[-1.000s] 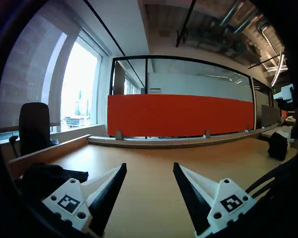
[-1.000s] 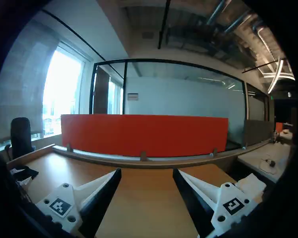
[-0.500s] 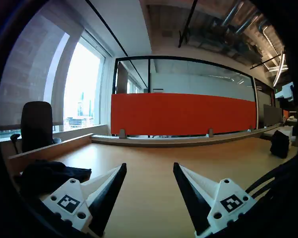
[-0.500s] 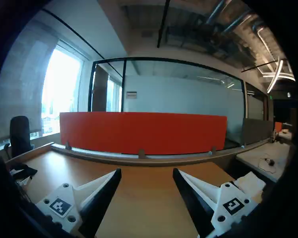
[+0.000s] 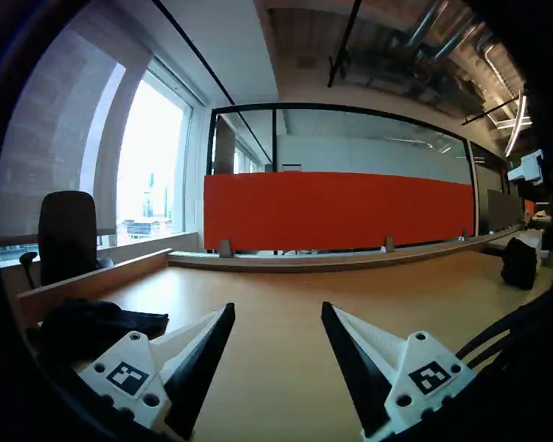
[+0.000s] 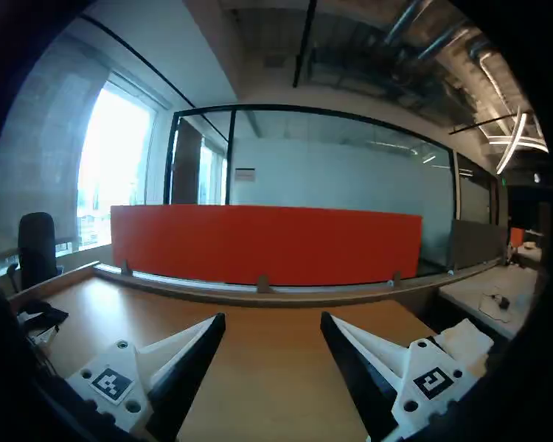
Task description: Fold towel
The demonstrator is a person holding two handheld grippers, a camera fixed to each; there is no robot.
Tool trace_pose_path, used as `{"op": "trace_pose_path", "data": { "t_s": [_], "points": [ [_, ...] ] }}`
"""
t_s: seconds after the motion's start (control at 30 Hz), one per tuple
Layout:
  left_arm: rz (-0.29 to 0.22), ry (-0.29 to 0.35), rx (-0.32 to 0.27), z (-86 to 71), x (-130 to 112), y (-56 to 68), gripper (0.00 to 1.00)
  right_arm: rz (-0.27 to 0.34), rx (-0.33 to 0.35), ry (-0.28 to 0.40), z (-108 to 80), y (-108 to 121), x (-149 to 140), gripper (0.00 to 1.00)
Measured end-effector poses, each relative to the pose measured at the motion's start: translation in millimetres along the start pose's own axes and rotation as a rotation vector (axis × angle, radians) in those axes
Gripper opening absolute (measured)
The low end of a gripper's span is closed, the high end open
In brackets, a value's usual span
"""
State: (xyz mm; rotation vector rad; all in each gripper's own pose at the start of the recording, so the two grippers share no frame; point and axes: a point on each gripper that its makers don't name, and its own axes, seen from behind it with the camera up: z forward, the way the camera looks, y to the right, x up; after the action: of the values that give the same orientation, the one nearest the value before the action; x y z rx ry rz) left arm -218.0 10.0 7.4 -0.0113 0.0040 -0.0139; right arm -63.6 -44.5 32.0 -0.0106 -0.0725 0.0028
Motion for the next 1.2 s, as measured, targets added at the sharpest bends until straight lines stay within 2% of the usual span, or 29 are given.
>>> {"op": "trace_pose_path", "data": {
  "t_s": [0.4, 0.8, 1.2],
  "points": [
    [0.002, 0.0, -0.001, -0.6, 0.0, 1.0, 0.86, 0.005, -0.002, 0.001, 4.6, 6.3, -2.4, 1.0],
    [0.002, 0.0, -0.001, -0.4, -2.5, 2.0, 0.86, -0.004, -0.014, 0.041, 5.8, 22.0, -2.0, 1.0],
    [0.001, 0.001, -0.001, 0.8, -5.0, 2.5, 0.86, -0.017, -0.021, 0.073, 0.2, 37.1, -36.9, 1.0]
  ]
}}
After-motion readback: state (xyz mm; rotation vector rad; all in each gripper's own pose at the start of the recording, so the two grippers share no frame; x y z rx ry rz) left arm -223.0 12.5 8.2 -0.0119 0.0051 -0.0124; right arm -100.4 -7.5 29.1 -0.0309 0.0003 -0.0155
